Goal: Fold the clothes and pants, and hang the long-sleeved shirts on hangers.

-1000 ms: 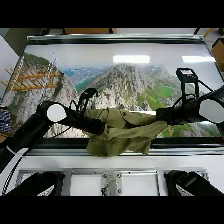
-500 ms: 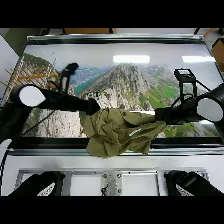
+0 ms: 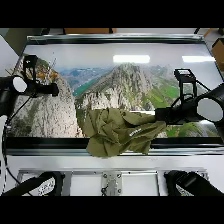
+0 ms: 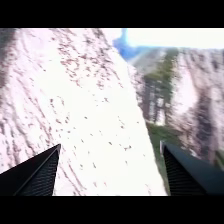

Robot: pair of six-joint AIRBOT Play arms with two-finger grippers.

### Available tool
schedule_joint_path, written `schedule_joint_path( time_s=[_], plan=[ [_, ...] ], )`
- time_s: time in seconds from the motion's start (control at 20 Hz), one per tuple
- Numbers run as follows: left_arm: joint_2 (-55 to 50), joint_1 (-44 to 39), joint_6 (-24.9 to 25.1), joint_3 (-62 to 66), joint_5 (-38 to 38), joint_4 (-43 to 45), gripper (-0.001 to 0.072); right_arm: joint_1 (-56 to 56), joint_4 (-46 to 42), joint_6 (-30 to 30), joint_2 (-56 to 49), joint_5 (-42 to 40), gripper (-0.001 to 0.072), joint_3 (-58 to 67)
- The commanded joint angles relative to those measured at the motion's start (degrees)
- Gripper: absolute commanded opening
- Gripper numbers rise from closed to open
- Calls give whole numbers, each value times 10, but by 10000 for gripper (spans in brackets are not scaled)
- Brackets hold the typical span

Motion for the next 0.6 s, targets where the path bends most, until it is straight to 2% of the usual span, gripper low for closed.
schedule_joint_path(
  time_s=[0.0, 0.15, 0.35, 0.55],
  plan=[
    [-102, 30, 0, 37, 67, 141, 705, 0, 0, 0, 0, 0, 14, 1],
    [-210, 32, -13, 134, 63, 229, 704, 0, 0, 0, 0, 0, 14, 1],
    [-350, 49, -17, 268, 28, 242, 695, 0, 0, 0, -5, 0, 14, 1],
    [-445, 71, -16, 362, -24, 243, 695, 0, 0, 0, -5, 0, 14, 1]
  ],
)
